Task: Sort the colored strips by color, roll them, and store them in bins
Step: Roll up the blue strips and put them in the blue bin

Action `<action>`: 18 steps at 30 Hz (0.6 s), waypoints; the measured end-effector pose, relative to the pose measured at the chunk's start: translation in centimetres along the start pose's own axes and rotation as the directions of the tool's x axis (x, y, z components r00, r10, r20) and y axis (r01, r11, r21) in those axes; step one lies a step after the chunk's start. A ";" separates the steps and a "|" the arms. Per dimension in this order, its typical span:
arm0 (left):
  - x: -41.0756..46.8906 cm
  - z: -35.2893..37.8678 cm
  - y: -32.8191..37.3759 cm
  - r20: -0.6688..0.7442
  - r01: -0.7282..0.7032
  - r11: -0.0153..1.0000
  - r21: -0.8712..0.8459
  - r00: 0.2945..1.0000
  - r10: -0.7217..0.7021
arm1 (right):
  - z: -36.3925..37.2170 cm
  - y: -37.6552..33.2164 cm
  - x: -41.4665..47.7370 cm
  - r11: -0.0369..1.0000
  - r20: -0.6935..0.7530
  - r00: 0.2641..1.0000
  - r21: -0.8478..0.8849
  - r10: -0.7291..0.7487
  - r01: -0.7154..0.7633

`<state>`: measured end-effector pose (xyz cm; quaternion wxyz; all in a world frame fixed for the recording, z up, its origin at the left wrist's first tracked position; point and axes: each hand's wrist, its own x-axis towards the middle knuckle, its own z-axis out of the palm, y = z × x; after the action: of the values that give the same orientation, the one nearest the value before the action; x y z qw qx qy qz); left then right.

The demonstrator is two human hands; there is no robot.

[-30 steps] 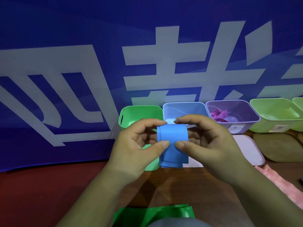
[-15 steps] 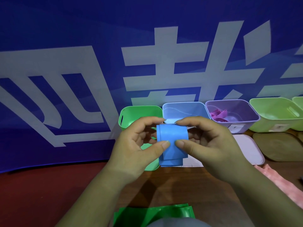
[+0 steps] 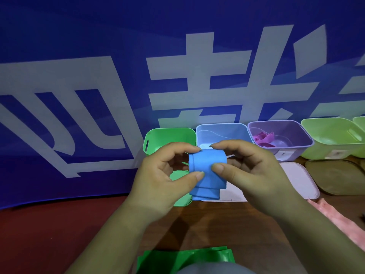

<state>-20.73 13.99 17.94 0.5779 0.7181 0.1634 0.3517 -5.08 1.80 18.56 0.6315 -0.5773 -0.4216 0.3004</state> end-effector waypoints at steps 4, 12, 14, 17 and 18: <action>0.0 0.1 -0.4 -0.029 0.040 0.999 -0.027 0.999 -0.041 | -0.2 0.1 0.1 1.000 0.020 1.000 0.026 -0.004 0.003; 0.4 0.7 -0.2 -0.071 0.124 0.981 -0.149 0.988 -0.136 | -0.1 0.3 0.2 0.998 0.018 0.998 -0.005 -0.056 0.056; 0.3 0.8 -0.1 -0.070 0.125 0.980 -0.155 0.988 -0.137 | 0.0 0.3 0.2 0.998 0.002 0.998 0.006 -0.055 0.055; 0.4 0.6 -0.3 -0.059 0.120 0.982 -0.143 0.990 -0.130 | 0.0 0.4 0.3 0.998 0.001 0.999 0.037 -0.046 0.046; 0.4 0.5 -0.4 -0.051 0.113 0.987 -0.117 0.992 -0.119 | 0.0 0.4 0.3 0.998 0.000 0.999 0.039 -0.041 0.040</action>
<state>-20.05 13.97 17.66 0.6325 0.6628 0.2012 0.3467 -4.95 2.12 18.18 0.6482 -0.5562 -0.4276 0.2959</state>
